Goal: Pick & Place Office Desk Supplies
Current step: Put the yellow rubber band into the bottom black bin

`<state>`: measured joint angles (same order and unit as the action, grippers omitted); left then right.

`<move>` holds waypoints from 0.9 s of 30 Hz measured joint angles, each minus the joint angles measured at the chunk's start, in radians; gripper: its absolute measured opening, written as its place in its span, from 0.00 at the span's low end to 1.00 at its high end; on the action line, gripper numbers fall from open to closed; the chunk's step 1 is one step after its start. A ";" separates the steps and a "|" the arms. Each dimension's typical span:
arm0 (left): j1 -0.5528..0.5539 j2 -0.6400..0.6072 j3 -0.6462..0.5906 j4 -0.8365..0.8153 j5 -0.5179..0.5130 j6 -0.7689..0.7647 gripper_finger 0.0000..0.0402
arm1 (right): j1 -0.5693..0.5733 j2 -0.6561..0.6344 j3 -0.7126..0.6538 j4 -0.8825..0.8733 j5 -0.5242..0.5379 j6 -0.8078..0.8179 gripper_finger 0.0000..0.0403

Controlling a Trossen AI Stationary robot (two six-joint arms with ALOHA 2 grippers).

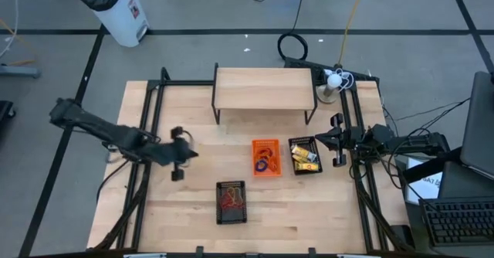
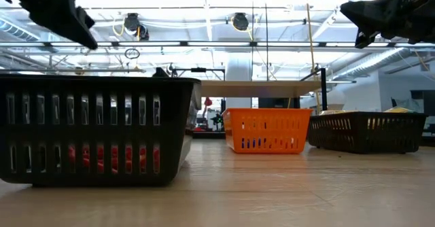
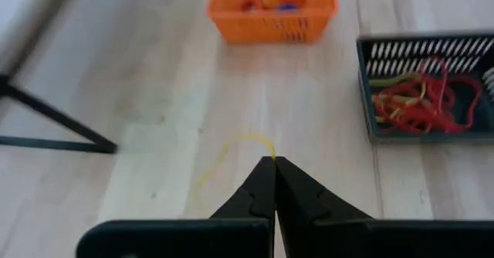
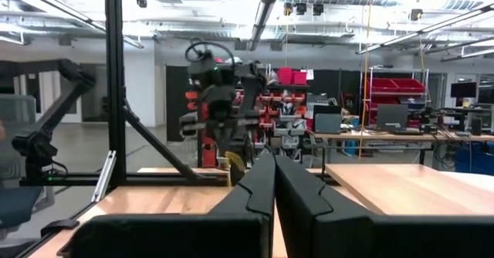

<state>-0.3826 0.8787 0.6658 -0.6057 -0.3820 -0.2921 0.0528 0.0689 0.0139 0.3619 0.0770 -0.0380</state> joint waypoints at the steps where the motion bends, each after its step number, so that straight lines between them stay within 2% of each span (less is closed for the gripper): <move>1: -0.002 -0.049 -0.017 -0.002 -0.011 -0.005 0.00 | 0.000 0.000 0.000 0.000 0.000 0.000 0.00; 8: -0.007 -0.350 -0.143 0.014 -0.031 -0.035 0.00 | 0.000 0.000 0.000 0.002 0.000 0.000 0.00; 16: -0.045 -0.628 -0.320 0.157 -0.094 0.006 0.00 | 0.000 0.000 0.000 0.001 0.000 0.000 0.00; 22: -0.045 -0.789 -0.397 0.206 -0.121 0.015 0.00 | 0.000 0.000 0.000 0.000 0.000 0.001 0.00; 27: -0.045 -0.856 -0.402 0.211 -0.136 0.022 0.00 | 0.000 0.000 0.000 0.000 0.000 0.001 0.00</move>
<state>-0.4278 0.0224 0.2638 -0.3943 -0.5184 -0.2703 0.0528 0.0689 0.0139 0.3618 0.0769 -0.0372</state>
